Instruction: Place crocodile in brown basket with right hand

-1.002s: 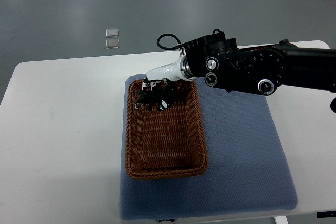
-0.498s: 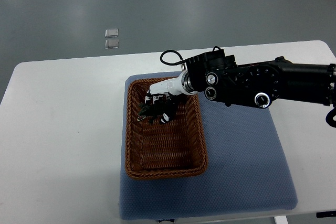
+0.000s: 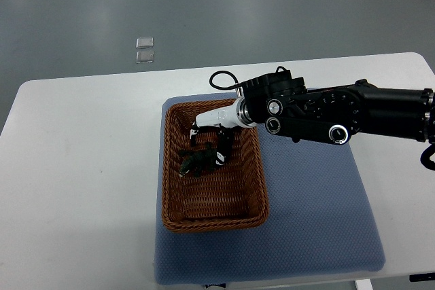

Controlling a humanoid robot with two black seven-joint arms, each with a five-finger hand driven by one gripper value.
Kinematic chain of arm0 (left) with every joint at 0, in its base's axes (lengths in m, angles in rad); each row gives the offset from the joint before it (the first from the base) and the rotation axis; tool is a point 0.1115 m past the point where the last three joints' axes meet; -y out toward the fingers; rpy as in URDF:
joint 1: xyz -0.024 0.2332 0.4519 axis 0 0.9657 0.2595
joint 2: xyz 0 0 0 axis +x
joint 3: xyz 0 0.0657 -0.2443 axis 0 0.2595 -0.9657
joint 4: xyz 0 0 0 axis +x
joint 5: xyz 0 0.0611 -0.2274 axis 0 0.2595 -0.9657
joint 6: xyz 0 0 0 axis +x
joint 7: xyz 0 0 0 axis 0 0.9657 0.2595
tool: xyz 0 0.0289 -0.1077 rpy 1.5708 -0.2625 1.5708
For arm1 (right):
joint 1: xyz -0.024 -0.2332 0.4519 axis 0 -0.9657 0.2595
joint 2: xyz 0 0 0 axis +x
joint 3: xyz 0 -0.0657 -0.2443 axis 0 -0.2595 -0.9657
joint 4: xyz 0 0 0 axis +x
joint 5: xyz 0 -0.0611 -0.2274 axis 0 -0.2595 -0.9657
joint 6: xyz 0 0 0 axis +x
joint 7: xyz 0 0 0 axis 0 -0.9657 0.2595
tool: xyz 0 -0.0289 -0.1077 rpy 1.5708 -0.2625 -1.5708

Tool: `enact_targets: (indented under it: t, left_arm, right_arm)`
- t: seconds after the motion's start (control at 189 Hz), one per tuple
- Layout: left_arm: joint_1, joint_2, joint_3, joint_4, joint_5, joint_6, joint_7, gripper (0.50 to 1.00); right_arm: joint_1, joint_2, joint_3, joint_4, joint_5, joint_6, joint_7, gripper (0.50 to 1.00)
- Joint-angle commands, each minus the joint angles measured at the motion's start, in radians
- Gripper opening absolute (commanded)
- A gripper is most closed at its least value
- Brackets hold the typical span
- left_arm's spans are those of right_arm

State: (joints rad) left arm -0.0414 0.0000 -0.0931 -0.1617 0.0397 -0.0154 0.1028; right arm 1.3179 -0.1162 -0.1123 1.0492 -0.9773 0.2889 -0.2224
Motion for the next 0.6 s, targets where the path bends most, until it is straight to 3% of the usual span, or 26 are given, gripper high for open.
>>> enact_targets:
  t: [0.0, 0.387, 0.594]
  left_arm:
    - [0.000, 0.000, 0.000, -0.001, 0.000, 0.000, 0.000, 1.000]
    - [0.000, 0.000, 0.006, -0.001, 0.000, 0.000, 0.000, 1.000]
    - [0.000, 0.000, 0.006, -0.002, 0.003, 0.000, 0.000, 1.000]
  right_arm:
    - [0.007, -0.023, 0.006, 0.000, 0.006, 0.001, 0.000, 0.926]
    - [0.015, -0.192, 0.316, -0.006, 0.042, 0.012, 0.006, 0.926]
    - [-0.137, -0.237, 0.622, -0.046, 0.249, -0.040, 0.047, 0.926]
